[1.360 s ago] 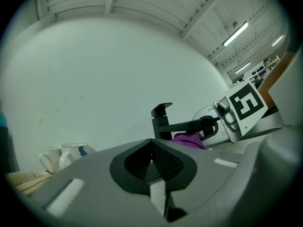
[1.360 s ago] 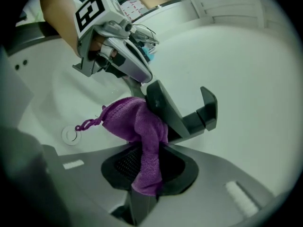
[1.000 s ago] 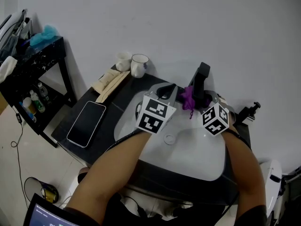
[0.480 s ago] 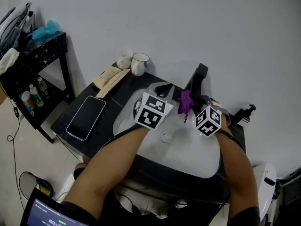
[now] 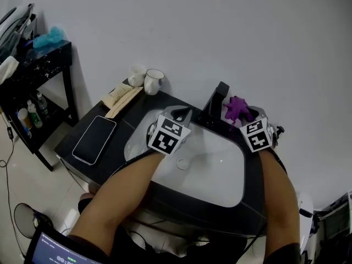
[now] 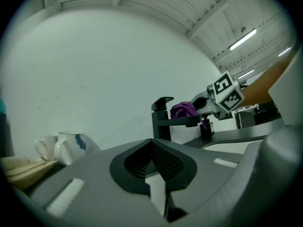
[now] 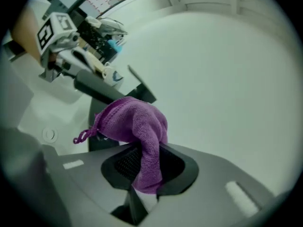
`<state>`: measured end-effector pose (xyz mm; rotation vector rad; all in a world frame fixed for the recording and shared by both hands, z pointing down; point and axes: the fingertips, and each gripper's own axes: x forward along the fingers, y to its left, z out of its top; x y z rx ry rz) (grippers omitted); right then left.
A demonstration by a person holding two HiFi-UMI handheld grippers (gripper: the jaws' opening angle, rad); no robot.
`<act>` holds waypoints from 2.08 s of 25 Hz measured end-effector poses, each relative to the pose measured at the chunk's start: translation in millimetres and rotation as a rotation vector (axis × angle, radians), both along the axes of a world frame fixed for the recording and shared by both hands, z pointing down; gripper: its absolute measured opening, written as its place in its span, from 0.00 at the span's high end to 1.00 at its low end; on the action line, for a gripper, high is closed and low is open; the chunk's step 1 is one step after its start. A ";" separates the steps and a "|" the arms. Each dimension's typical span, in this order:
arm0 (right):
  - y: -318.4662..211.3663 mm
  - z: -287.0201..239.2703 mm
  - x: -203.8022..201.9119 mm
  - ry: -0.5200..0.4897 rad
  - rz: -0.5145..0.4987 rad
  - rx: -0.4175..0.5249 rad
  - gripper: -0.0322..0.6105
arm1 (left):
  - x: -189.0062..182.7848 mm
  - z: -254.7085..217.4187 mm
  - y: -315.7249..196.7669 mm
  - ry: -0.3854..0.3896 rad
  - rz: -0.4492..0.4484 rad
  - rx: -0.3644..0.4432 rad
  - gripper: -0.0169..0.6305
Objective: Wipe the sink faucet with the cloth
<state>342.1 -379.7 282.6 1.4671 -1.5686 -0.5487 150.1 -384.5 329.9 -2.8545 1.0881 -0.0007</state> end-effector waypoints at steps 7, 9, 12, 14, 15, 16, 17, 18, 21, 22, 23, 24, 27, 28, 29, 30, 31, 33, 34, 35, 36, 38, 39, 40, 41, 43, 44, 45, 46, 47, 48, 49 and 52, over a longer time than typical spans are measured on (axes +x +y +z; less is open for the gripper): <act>-15.0 -66.8 -3.0 -0.068 0.045 0.143 0.82 | 0.8 -1.2 2.2 0.002 0.003 -0.001 0.95; -20.4 -61.1 -8.1 -0.023 0.043 0.120 0.82 | -0.9 -2.7 0.8 0.006 -0.003 0.001 0.95; -24.3 -43.0 -8.4 0.006 0.055 0.075 0.82 | -2.3 -4.9 1.1 0.016 -0.006 0.000 0.95; -26.1 -29.1 -6.2 0.014 0.063 0.046 0.82 | -2.3 -5.9 1.7 0.019 -0.005 0.001 0.95; -27.3 -21.7 -5.0 0.020 0.064 0.031 0.82 | -2.2 -6.2 1.7 0.020 -0.005 0.001 0.95; -28.6 -14.4 -4.1 0.026 0.065 0.018 0.82 | -2.1 -6.3 1.5 0.021 -0.004 0.002 0.95; -29.6 -7.1 -3.2 0.033 0.065 0.005 0.82 | -2.1 -6.4 1.3 0.021 -0.004 0.004 0.95; -30.2 0.3 -2.4 0.043 0.064 -0.008 0.82 | -2.0 -6.5 1.2 0.022 -0.004 0.005 0.95; -29.6 22.6 -1.7 0.090 0.054 -0.050 0.82 | -2.1 -6.9 1.2 0.024 -0.005 0.007 0.95; -28.8 29.8 -1.7 0.105 0.051 -0.064 0.82 | -2.4 -7.1 1.0 0.025 -0.007 0.008 0.95; -28.0 36.6 -1.5 0.121 0.047 -0.077 0.82 | -2.6 -7.5 0.6 0.027 -0.010 0.010 0.95; -27.0 43.2 -1.3 0.138 0.043 -0.091 0.82 | -2.9 -8.1 0.1 0.030 -0.013 0.012 0.95; -23.3 61.6 -4.2 0.174 0.024 -0.128 0.82 | -4.3 -10.4 -1.8 0.042 -0.020 0.014 0.95; -22.1 66.9 -5.8 0.176 0.017 -0.138 0.82 | -5.2 -11.1 -2.7 0.044 -0.023 0.014 0.95; -20.5 71.6 -7.0 0.172 0.012 -0.146 0.82 | -6.2 -12.0 -3.6 0.046 -0.026 0.015 0.95; -18.0 75.4 -8.3 0.159 0.008 -0.150 0.82 | -7.7 -13.3 -3.9 0.048 -0.029 0.017 0.95; -13.8 77.6 -10.1 0.129 0.003 -0.148 0.82 | -10.2 -15.6 -3.8 0.055 -0.035 0.023 0.95; 0.0 73.9 -17.1 0.016 -0.010 -0.115 0.82 | -19.4 -24.2 -2.7 0.092 -0.056 0.041 0.95; 8.8 68.6 -22.9 -0.071 -0.019 -0.085 0.82 | -26.0 -29.3 -2.5 0.121 -0.069 0.046 0.95; 17.6 62.8 -30.3 -0.176 -0.031 -0.054 0.82 | -34.1 -34.2 -3.3 0.155 -0.084 0.047 0.95; 26.3 58.3 -39.6 -0.297 -0.046 -0.030 0.83 | -43.5 -38.6 -5.0 0.195 -0.101 0.041 0.95; 45.5 56.1 -64.1 -0.580 -0.075 -0.020 0.83 | -66.5 -47.0 -9.7 0.297 -0.147 0.017 0.95; 55.7 58.3 -77.7 -0.741 -0.083 -0.034 0.83 | -79.3 -51.0 -12.1 0.349 -0.176 0.007 0.95; 64.7 61.8 -90.8 -0.902 -0.085 -0.055 0.83 | -91.6 -54.8 -14.1 0.393 -0.207 0.004 0.95; 71.4 65.9 -103.4 -1.051 -0.081 -0.077 0.83 | -103.0 -58.7 -15.6 0.427 -0.236 0.008 0.95; 75.5 73.2 -128.5 -1.277 -0.069 -0.109 0.83 | -121.6 -67.4 -16.3 0.473 -0.274 0.029 0.95; 72.9 75.4 -140.9 -1.349 -0.065 -0.114 0.83 | -129.3 -72.4 -15.3 0.492 -0.283 0.042 0.95; 67.8 76.7 -152.5 -1.410 -0.060 -0.111 0.83 | -136.5 -77.9 -13.6 0.509 -0.289 0.058 0.95; 60.9 77.5 -162.9 -1.476 -0.051 -0.102 0.83 | -143.5 -83.4 -11.2 0.524 -0.297 0.078 0.95; 52.8 77.8 -172.3 -1.551 -0.038 -0.088 0.83 | -150.0 -88.8 -8.5 0.534 -0.308 0.101 0.95; 43.6 77.6 -181.1 -1.621 -0.024 -0.069 0.83 | -155.4 -94.0 -5.9 0.538 -0.318 0.128 0.95; 33.5 76.7 -189.6 -1.671 -0.011 -0.045 0.83 | -159.3 -98.5 -3.5 0.535 -0.328 0.155 0.95; 2.2 66.7 -212.9 -1.709 0.005 0.033 0.83 | -163.4 -105.5 1.3 0.499 -0.356 0.218 0.95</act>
